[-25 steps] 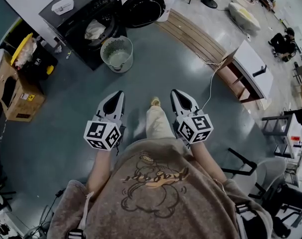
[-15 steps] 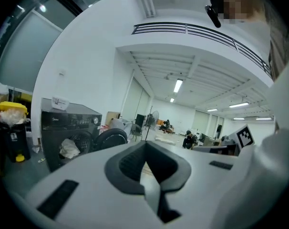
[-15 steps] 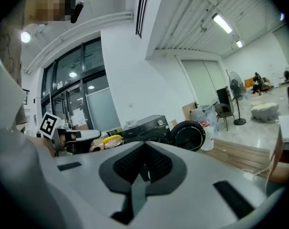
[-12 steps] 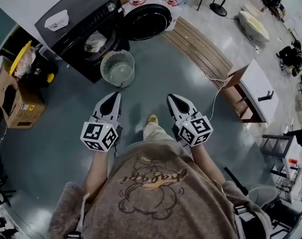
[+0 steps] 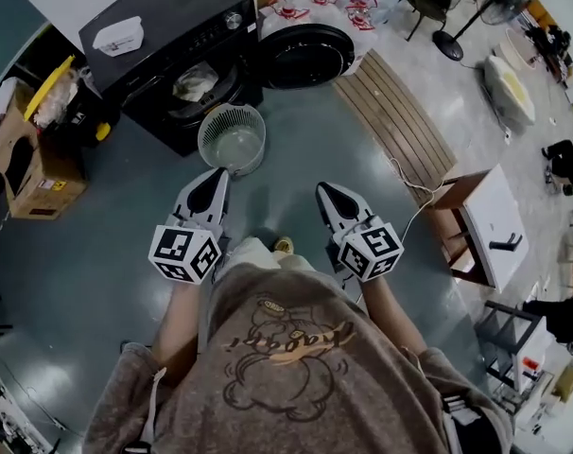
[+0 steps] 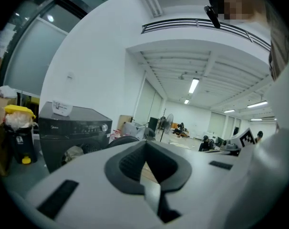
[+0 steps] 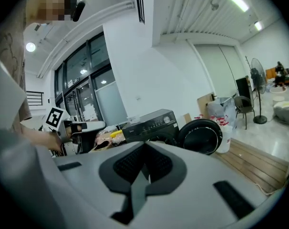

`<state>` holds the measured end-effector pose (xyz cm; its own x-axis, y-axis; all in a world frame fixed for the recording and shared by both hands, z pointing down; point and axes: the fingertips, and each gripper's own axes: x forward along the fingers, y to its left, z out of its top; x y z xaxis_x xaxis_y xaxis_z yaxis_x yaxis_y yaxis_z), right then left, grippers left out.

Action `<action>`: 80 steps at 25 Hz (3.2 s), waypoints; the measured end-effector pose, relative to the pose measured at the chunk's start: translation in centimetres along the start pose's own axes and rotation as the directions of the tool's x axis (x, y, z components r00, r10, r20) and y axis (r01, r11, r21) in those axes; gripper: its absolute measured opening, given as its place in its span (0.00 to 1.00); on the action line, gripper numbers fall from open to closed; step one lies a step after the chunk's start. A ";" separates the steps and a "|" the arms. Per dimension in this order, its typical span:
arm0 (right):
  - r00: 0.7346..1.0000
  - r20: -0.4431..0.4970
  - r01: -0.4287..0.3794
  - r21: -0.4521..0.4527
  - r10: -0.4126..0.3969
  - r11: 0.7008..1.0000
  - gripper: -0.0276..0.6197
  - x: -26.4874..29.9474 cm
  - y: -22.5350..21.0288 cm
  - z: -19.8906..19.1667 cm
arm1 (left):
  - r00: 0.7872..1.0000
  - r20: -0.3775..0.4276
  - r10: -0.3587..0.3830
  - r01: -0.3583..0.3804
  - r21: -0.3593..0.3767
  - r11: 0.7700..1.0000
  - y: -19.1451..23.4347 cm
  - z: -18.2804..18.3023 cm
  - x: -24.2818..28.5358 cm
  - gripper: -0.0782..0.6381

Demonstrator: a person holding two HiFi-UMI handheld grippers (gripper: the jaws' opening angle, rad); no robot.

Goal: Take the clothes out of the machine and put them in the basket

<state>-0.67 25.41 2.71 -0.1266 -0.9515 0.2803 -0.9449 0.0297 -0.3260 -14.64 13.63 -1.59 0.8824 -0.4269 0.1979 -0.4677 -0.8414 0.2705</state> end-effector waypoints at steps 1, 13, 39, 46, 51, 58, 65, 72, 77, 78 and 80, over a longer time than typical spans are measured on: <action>1.000 -0.007 -0.005 -0.002 0.005 1.000 0.04 0.7 -0.3 0.1 | 1.000 0.003 0.012 -0.012 -0.002 1.000 0.6 0.2 0.4 0.12; 0.998 -0.046 -0.050 -0.060 0.047 0.997 0.04 12.0 -4.5 3.8 | 0.997 0.042 0.067 -0.064 -0.052 0.997 8.3 1.5 7.5 0.12; 0.935 -0.170 -0.332 -0.107 0.312 0.937 0.04 45.0 -10.7 -1.5 | 0.947 0.070 0.315 -0.310 -0.074 0.948 31.9 -6.7 20.6 0.12; 0.900 -0.191 -0.412 -0.079 0.392 0.908 0.04 50.5 -13.7 -9.5 | 0.918 0.094 0.384 -0.366 -0.166 0.916 36.6 -15.6 22.1 0.12; 0.886 -0.190 -0.444 -0.090 0.422 0.892 0.04 52.7 -15.2 -14.8 | 0.907 0.139 0.398 -0.375 -0.163 0.912 38.5 -20.6 23.1 0.12; 0.862 -0.183 -0.498 -0.142 0.472 0.855 0.04 56.2 -16.4 -21.1 | 0.897 0.167 0.410 -0.398 -0.098 0.912 41.5 -27.0 25.3 0.12; 0.849 -0.131 -0.528 -0.173 0.512 0.832 0.04 58.0 -17.7 -25.2 | 0.887 0.236 0.396 -0.398 -0.043 0.917 42.0 -30.6 26.9 0.12; 0.848 -0.092 -0.529 -0.187 0.521 0.828 0.04 58.2 -19.7 -28.8 | 0.891 0.271 0.365 -0.390 0.041 0.920 41.4 -32.3 28.6 0.12; 0.844 -0.067 -0.533 -0.225 0.532 0.816 0.04 58.5 -20.2 -28.4 | 0.887 0.257 0.385 -0.411 0.056 0.910 41.3 -32.9 29.1 0.12; 0.844 -0.077 -0.533 -0.237 0.531 0.812 0.04 58.4 -20.2 -28.5 | 0.885 0.249 0.393 -0.418 0.057 0.907 41.2 -33.0 29.2 0.12; 0.843 -0.087 -0.535 -0.244 0.531 0.809 0.04 58.2 -20.3 -28.5 | 0.880 0.238 0.412 -0.437 0.061 0.898 41.1 -33.2 29.2 0.12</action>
<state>2.57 -21.85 51.38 -0.6350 -0.7595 0.1413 -0.7701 0.6078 -0.1938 -9.75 -22.43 46.55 0.5958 -0.8008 0.0615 -0.8020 -0.5891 0.0990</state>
